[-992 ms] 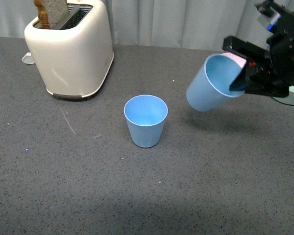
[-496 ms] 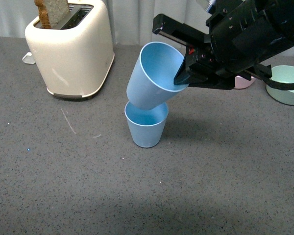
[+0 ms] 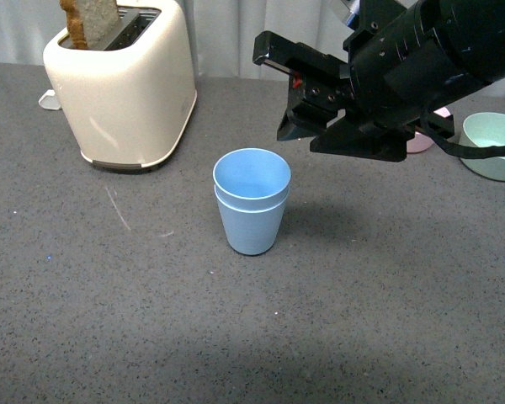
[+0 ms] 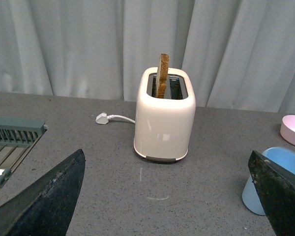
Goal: Stack blue cups with both arms
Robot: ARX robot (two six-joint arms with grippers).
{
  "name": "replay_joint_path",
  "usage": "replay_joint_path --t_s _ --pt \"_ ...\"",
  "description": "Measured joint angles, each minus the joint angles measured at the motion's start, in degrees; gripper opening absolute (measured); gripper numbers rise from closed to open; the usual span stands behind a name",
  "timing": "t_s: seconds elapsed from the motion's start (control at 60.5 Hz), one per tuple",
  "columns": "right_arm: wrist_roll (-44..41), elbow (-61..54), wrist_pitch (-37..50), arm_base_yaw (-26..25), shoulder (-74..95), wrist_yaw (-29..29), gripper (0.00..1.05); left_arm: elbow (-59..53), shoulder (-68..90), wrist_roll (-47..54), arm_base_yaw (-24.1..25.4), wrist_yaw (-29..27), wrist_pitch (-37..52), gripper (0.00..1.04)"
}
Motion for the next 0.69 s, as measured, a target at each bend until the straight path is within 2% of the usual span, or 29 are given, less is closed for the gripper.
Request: replay_joint_path --t_s 0.149,0.232,0.298,0.48,0.496,0.529,0.579,0.612,0.645,0.695 --pt "-4.0 -0.6 1.3 0.0 -0.5 4.7 0.66 0.0 0.0 0.0 0.0 0.0 0.0 0.98" --pt "-6.1 -0.7 1.2 0.0 -0.5 5.3 0.85 0.0 0.0 0.0 0.0 0.0 0.0 0.98" --pt "-6.5 -0.7 1.2 0.0 -0.5 5.3 0.96 0.0 0.0 0.0 0.0 0.0 0.0 0.98" --pt "-7.4 -1.0 1.9 0.1 -0.5 6.4 0.95 0.0 0.0 0.0 0.0 0.0 0.0 0.98" --pt "-7.6 -1.7 3.8 0.3 -0.5 7.9 0.94 0.0 0.0 0.0 0.0 0.0 0.0 0.98" --pt "-10.4 -5.1 13.0 0.7 -0.5 14.7 0.89 0.0 0.0 0.0 0.0 0.0 0.0 0.98" --pt "-15.3 -11.9 29.4 0.8 -0.6 26.5 0.8 0.0 0.0 0.0 0.0 0.0 0.0 0.98" --pt "-17.3 -16.6 38.9 0.5 -1.0 31.0 0.75 0.0 0.0 0.0 0.0 0.1 0.0 0.98" --pt "-19.4 -21.2 48.2 0.0 -1.6 34.4 0.69 0.0 0.0 0.0 0.0 0.0 0.0 0.98" --pt "-21.1 -26.4 59.2 -1.3 -2.9 36.0 0.62 0.0 0.0 0.0 0.0 -0.1 0.0 0.98"
